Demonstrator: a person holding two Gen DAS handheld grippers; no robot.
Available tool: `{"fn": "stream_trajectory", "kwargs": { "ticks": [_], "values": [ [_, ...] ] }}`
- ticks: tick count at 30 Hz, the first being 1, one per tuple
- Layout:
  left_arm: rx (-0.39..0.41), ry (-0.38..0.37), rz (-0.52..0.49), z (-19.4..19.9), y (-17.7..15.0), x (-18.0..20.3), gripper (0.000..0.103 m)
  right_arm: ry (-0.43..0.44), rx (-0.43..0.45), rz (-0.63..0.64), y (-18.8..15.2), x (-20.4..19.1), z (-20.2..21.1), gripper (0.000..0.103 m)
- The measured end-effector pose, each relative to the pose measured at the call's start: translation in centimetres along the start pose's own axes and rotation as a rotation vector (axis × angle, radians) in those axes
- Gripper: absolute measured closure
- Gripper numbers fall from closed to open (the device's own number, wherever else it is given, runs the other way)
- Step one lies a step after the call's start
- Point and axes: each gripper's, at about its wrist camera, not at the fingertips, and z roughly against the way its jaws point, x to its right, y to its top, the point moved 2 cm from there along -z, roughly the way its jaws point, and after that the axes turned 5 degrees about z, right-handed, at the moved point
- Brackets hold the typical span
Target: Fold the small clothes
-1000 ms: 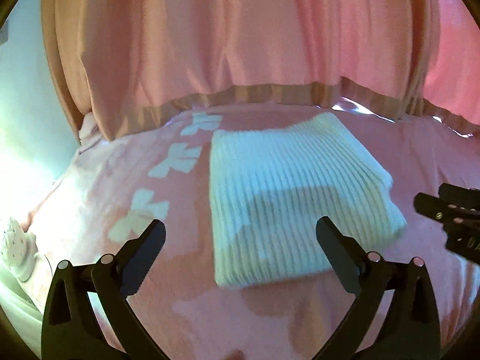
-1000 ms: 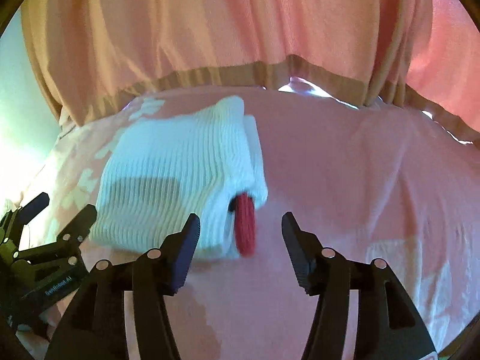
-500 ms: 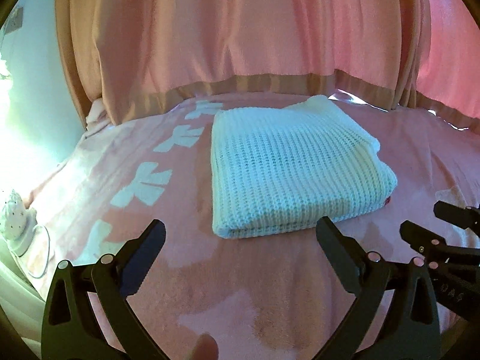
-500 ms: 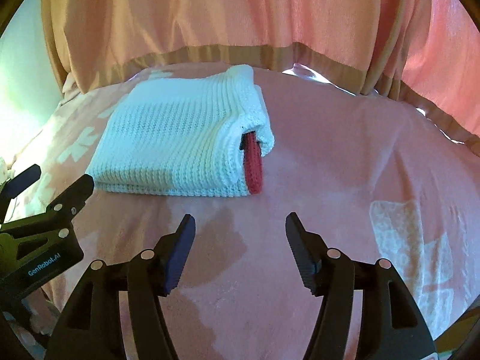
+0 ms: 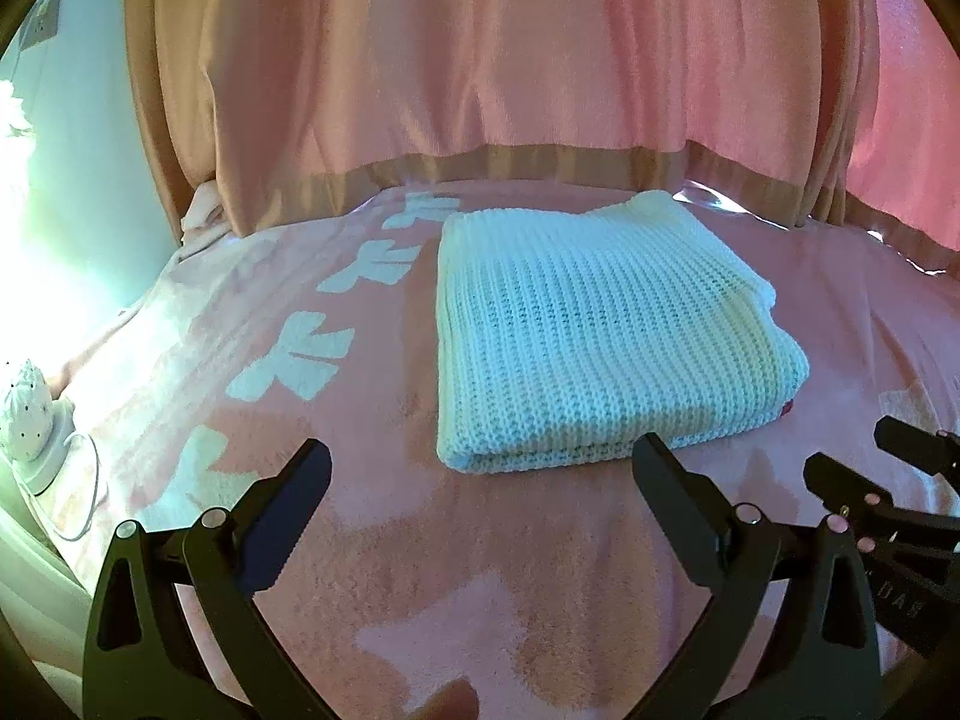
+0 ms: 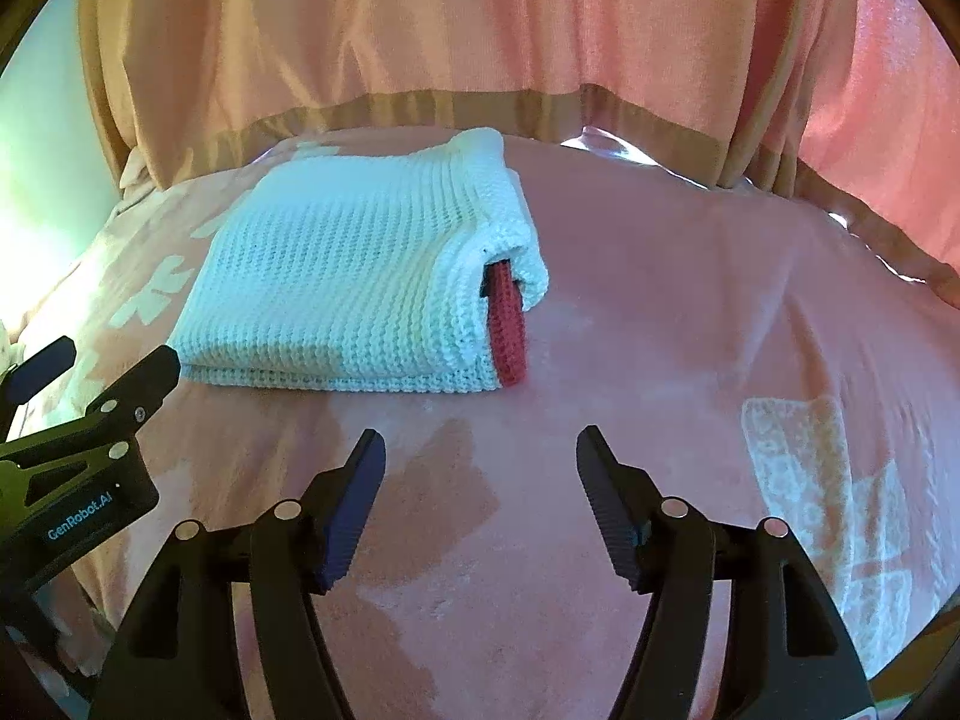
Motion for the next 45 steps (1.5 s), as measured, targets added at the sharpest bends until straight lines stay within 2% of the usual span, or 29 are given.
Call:
{"fn": "stream_trajectory", "kwargs": {
  "ticks": [16,45],
  "values": [
    [-0.027,0.007,0.019,-0.5,-0.4,-0.1,0.005,-0.005,0.001,0.007,-0.1,-0.8,-0.2,0.038],
    [-0.033,0.024,-0.02,-0.7,-1.1,1.0,0.005,-0.017,-0.001,-0.012,0.0,-1.9,-0.1,0.038]
  ]
}}
